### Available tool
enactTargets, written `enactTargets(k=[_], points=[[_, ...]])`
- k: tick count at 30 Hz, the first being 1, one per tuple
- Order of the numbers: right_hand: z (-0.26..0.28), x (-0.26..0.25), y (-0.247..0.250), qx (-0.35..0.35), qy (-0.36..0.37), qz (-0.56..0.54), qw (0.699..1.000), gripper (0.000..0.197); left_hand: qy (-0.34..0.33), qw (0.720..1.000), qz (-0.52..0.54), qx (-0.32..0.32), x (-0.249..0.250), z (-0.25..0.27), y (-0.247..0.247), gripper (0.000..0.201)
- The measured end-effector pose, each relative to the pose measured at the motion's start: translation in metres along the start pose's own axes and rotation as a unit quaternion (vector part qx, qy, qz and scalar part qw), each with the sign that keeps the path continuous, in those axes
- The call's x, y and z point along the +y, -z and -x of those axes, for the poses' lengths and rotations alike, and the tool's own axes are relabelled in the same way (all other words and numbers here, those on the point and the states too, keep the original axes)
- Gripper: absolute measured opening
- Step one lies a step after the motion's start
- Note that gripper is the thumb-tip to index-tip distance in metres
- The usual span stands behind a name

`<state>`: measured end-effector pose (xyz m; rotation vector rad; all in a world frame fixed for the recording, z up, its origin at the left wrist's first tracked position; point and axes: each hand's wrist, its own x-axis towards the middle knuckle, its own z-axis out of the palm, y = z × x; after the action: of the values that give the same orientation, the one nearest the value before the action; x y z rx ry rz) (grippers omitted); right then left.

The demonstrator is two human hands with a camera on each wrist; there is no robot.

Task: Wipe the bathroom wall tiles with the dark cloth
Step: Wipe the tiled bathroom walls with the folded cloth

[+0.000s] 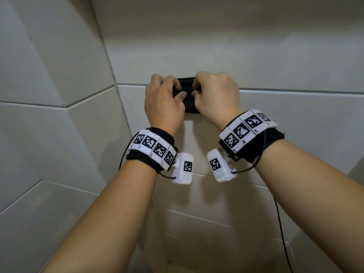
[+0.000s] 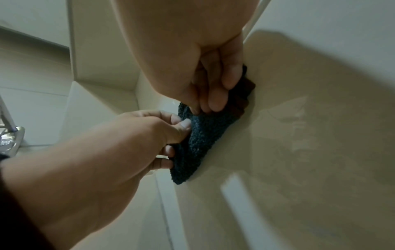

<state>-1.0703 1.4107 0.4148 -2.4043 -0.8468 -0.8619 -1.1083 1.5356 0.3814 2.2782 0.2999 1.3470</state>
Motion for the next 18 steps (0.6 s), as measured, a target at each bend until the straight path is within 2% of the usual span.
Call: enactTargets(k=[6, 10, 13, 18], points=[[-0.017, -0.040, -0.022, -0.023, 0.041, -0.001, 0.999, 0.018, 0.041, 0.999, -0.008, 0.021, -0.040, -0.011, 0.017, 0.011], [-0.027, -0.068, -0.042, -0.031, 0.070, 0.001, 0.997, 0.019, 0.049, 0.997, -0.011, 0.058, -0.069, -0.014, 0.028, 0.014], [-0.033, -0.084, -0.053, -0.035, 0.079, -0.006, 0.996, 0.018, 0.017, 0.996, -0.031, 0.077, -0.087, -0.003, 0.036, 0.032], [-0.039, -0.094, -0.062, -0.032, 0.098, -0.015, 0.995, 0.019, -0.009, 0.996, -0.075, 0.052, -0.097, 0.007, 0.044, 0.056]])
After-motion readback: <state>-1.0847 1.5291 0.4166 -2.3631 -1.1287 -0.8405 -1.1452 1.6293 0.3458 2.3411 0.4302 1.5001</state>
